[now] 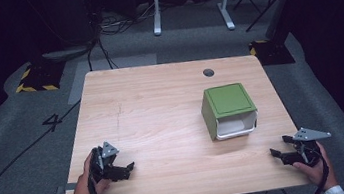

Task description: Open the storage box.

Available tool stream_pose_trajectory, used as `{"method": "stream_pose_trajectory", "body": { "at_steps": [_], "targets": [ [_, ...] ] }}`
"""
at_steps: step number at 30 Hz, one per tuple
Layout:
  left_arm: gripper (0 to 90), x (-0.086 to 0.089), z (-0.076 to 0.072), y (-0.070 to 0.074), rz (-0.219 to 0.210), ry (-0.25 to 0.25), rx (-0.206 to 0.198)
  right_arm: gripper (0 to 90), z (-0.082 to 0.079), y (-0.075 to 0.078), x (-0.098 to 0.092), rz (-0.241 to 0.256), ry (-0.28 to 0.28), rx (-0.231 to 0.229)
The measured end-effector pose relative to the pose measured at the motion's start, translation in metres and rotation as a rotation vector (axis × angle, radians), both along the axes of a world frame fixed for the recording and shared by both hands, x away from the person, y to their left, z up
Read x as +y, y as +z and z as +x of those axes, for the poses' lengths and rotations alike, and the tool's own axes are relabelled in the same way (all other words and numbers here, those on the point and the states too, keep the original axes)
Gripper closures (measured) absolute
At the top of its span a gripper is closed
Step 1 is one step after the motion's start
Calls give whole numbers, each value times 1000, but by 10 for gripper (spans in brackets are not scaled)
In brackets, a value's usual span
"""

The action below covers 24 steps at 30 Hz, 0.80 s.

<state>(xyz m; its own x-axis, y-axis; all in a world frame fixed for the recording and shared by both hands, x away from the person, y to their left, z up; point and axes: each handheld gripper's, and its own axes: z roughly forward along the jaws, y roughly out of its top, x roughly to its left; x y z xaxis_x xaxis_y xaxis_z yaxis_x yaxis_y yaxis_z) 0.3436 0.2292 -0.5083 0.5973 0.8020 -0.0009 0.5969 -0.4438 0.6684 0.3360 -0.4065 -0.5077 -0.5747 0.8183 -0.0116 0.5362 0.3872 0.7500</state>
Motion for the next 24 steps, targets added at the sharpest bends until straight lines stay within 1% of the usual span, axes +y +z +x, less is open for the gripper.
{"method": "stream_pose_trajectory", "body": {
  "at_steps": [2,7,11,16,18,19,20,21,23,24],
  "targets": [
    [4,1,0,0,0,-7,3,197,0,0,0,1,0,1],
    [4,3,-1,0,5,-29,-4,199,1,0,0,2,3,3],
    [4,3,-2,0,3,-26,1,202,1,0,0,1,5,4],
    [4,4,-3,0,0,-43,2,216,2,2,0,-3,17,6],
    [4,4,-3,0,-4,-46,4,217,3,4,1,0,28,7],
    [2,4,-2,0,-2,-50,2,220,5,8,4,14,44,-9],
    [2,4,-2,0,-2,-50,2,220,5,8,4,14,44,-9],
    [2,4,-2,0,-2,-49,2,220,6,11,7,19,60,-17],
    [2,4,-2,0,-3,-46,6,220,8,15,16,2,93,-30],
    [2,4,-2,0,-1,-47,4,220,9,17,20,1,113,-27]
  ]
}}
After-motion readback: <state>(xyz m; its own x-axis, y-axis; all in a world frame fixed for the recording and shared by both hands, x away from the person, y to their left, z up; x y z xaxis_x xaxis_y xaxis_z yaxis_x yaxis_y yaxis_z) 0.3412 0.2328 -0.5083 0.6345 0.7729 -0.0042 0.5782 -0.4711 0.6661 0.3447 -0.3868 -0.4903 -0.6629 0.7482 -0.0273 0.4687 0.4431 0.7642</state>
